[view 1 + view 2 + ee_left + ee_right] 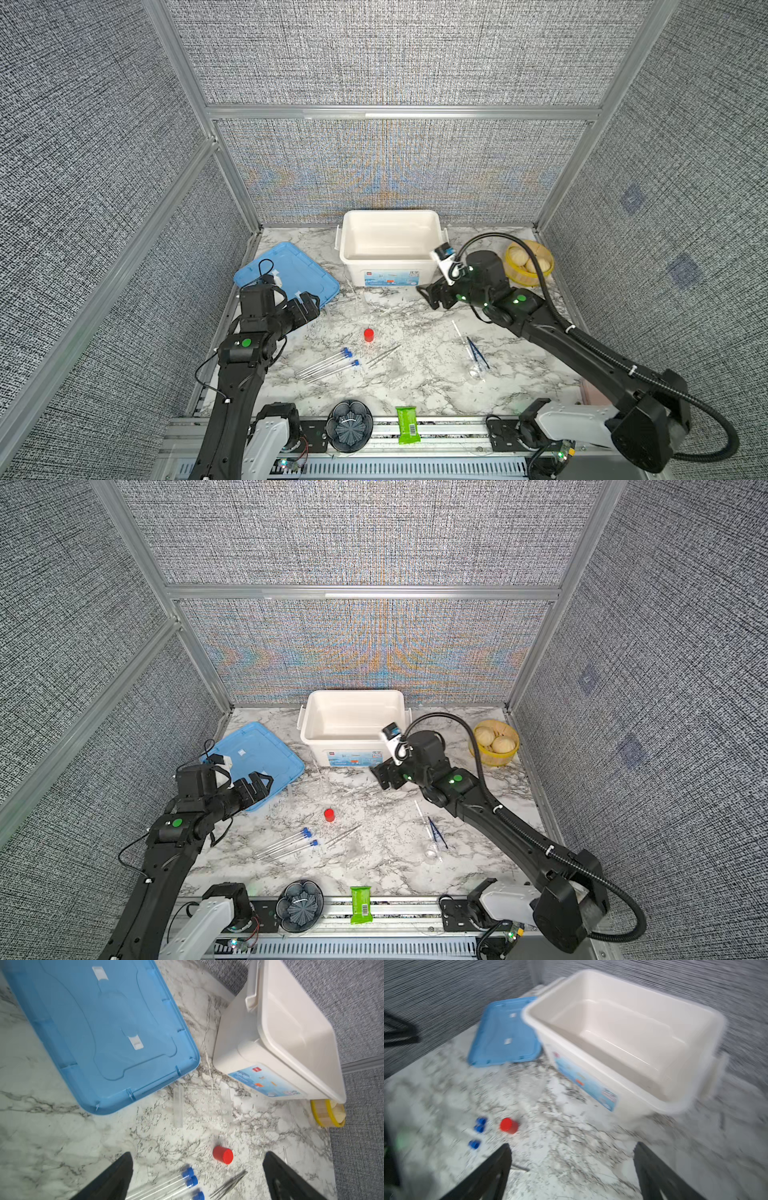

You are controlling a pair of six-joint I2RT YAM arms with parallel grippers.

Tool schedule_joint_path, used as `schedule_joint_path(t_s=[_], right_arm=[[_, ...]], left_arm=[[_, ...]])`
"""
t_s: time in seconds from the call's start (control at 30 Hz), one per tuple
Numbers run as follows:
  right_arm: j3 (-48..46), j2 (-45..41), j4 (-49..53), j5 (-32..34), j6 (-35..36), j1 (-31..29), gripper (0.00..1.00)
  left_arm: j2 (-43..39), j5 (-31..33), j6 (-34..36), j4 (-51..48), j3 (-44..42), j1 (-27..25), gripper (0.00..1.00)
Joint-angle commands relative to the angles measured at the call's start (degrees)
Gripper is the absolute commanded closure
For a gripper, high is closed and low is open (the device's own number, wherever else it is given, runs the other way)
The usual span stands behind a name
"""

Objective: Organize the chemistry lab equipment
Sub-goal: 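Reach the right gripper to the blue-capped test tubes and grasp one by its cap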

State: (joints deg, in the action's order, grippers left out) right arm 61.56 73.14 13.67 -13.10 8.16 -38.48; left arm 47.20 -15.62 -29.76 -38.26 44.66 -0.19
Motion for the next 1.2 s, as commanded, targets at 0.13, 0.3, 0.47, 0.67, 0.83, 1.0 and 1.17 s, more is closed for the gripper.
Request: schedule_joint_path(t_s=[0.13, 0.3, 0.47, 0.67, 0.83, 1.0, 1.17], right_arm=[[0.06, 6.31, 2.80, -24.60, 28.28, -8.27, 0.08], [7.45, 15.85, 13.66, -20.50, 36.29, -13.44, 0.09], [14.42, 25.43, 18.76, -23.33, 38.74, -15.91, 0.18], [16.33, 33.32, 12.71, -24.64, 35.66, -17.69, 0.27], [13.94, 37.00, 3.06, -24.34, 32.58, -18.02, 0.38], [18.40, 42.40, 7.43, -23.04, 35.42, -17.97, 0.52], [19.69, 45.45, 7.00, -22.46, 36.19, -17.98, 0.60]], left_arm=[[4.21, -4.62, -1.47, -8.55, 0.82, 0.16, 0.01], [6.75, -6.48, -1.97, -12.89, 2.01, 0.12, 0.01], [7.97, -4.00, -2.53, -15.23, 2.26, 0.10, 0.01], [11.57, -0.70, -6.39, -18.65, 3.48, 0.14, 0.01], [12.84, -1.24, -7.14, -18.81, 3.07, 0.19, 0.01], [13.36, 0.23, -8.35, -18.19, 2.30, 0.19, 0.01], [14.14, 4.25, -11.69, -19.83, 1.78, 0.19, 0.01]])
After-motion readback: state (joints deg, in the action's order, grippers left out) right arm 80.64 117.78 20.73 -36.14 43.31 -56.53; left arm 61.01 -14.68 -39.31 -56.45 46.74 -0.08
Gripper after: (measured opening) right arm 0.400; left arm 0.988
